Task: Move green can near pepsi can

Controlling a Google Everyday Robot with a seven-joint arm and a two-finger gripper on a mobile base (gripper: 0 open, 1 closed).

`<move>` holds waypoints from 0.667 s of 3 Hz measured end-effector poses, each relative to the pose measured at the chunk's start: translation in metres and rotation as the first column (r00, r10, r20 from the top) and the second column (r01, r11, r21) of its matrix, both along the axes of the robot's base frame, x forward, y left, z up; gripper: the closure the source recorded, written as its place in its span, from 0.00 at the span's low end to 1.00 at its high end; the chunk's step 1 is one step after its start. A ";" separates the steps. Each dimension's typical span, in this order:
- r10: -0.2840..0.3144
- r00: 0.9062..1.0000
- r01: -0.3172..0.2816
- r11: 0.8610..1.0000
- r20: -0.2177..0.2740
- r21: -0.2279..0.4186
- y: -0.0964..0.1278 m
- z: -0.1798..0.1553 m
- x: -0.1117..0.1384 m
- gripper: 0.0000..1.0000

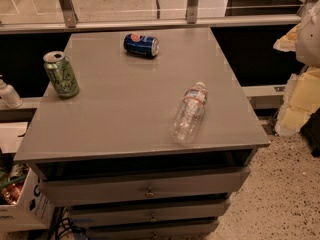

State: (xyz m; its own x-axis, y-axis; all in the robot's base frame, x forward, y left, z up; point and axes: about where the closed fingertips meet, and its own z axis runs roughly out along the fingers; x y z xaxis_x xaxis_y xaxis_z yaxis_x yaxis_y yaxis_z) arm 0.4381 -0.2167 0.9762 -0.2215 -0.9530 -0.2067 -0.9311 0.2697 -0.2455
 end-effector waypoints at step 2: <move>0.018 1.000 -0.017 0.998 -0.018 0.052 0.005 -0.005 0.004 0.00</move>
Offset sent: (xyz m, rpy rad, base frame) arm 0.0078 0.0101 -0.0177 0.1262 0.0698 0.0434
